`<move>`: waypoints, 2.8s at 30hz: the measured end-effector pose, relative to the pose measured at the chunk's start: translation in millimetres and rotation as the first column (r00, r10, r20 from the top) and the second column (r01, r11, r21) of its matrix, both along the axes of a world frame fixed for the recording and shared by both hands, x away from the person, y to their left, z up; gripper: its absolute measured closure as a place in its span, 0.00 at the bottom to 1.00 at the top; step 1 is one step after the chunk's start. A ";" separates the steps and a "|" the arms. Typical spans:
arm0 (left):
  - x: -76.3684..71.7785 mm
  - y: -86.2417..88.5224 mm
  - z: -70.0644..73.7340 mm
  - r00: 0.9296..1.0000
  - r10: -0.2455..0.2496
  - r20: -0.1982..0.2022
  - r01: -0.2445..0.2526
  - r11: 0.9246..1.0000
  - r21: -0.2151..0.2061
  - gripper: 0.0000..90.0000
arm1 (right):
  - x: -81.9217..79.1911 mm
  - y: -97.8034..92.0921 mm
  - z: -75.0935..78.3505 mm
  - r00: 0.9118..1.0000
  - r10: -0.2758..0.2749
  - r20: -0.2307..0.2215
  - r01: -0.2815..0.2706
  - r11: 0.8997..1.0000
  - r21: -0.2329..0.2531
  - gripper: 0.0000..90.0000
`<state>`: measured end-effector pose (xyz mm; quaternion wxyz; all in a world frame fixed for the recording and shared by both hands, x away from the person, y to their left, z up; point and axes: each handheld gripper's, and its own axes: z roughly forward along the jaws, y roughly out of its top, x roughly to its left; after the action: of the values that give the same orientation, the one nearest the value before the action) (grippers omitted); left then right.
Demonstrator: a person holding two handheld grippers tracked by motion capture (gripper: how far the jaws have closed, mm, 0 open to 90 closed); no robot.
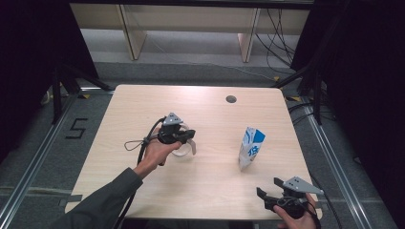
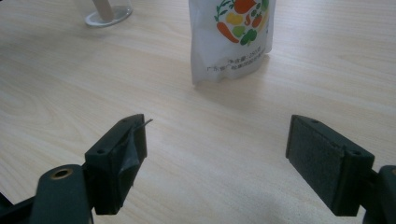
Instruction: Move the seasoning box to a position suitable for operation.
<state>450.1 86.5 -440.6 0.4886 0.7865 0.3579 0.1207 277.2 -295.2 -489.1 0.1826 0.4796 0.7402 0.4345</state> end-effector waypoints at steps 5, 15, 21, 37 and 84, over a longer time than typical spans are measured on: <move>-4.6 2.7 1.7 1.000 -0.025 0.011 0.025 0.999 0.027 0.98 | 0.0 -0.1 -0.1 1.000 0.000 0.003 0.000 1.000 0.001 0.24; -22.5 16.8 3.9 0.997 -0.074 0.029 0.072 0.994 0.085 0.96 | 0.2 -0.2 -0.3 1.000 0.006 0.002 -0.006 1.000 -0.010 0.24; -35.8 25.5 4.2 0.998 -0.061 0.013 0.060 0.994 0.086 0.96 | 0.2 0.1 -0.3 1.000 0.006 0.001 -0.006 1.000 -0.010 0.24; -54.6 63.2 6.4 0.996 -0.057 0.066 0.052 0.995 0.081 0.92 | 0.4 0.9 -0.5 1.000 0.006 -0.005 -0.006 1.000 -0.006 0.24; -70.4 68.1 -55.5 0.955 0.273 0.117 -0.280 0.959 0.043 0.67 | 0.7 2.4 -0.3 1.000 0.020 -0.008 -0.021 1.000 -0.006 0.24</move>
<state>379.7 154.6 -496.1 0.4625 0.7349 0.4334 0.2413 277.9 -292.7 -489.3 0.1766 0.4732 0.7471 0.4321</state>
